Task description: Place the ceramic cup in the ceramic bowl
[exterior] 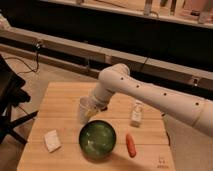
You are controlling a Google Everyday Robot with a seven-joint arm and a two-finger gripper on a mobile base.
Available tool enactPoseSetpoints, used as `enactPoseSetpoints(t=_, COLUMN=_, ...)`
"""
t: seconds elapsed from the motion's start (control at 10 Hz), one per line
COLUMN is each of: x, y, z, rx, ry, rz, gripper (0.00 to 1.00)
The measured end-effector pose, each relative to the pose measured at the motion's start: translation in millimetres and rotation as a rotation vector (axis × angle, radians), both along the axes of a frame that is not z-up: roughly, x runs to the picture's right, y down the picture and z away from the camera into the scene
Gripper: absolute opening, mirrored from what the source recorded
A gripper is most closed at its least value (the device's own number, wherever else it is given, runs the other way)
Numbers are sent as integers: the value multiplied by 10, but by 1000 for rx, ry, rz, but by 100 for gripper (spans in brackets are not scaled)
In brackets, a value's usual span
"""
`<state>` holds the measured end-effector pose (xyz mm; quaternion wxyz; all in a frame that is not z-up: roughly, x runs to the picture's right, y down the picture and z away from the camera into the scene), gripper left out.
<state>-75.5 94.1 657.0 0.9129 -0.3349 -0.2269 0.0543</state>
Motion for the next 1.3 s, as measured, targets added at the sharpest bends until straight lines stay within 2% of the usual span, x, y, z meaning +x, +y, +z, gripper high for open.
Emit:
enactPoseSetpoints(t=0.2, x=97, y=53, z=-56, rx=-20, ry=24, rz=-31, gripper=0)
enactPoseSetpoints(t=0.4, x=232, y=252, z=35, rx=-64, ry=57, rz=-65, gripper=0)
enactPoseSetpoints(t=0.7, x=372, y=380, z=49, rx=-116, ry=102, rz=-85, gripper=1)
enactPoseSetpoints(t=0.8, x=431, y=440, z=73, rx=-149, ry=122, rz=-89, gripper=10)
enactPoseSetpoints(t=1.0, x=521, y=562, z=135, rx=-206, ry=156, rz=-89, gripper=36)
enactPoseSetpoints(t=1.1, x=554, y=592, z=154, rx=-219, ry=166, rz=-84, gripper=44)
enactPoseSetpoints(t=1.3, x=609, y=661, z=204, rx=-245, ry=181, rz=-74, gripper=68)
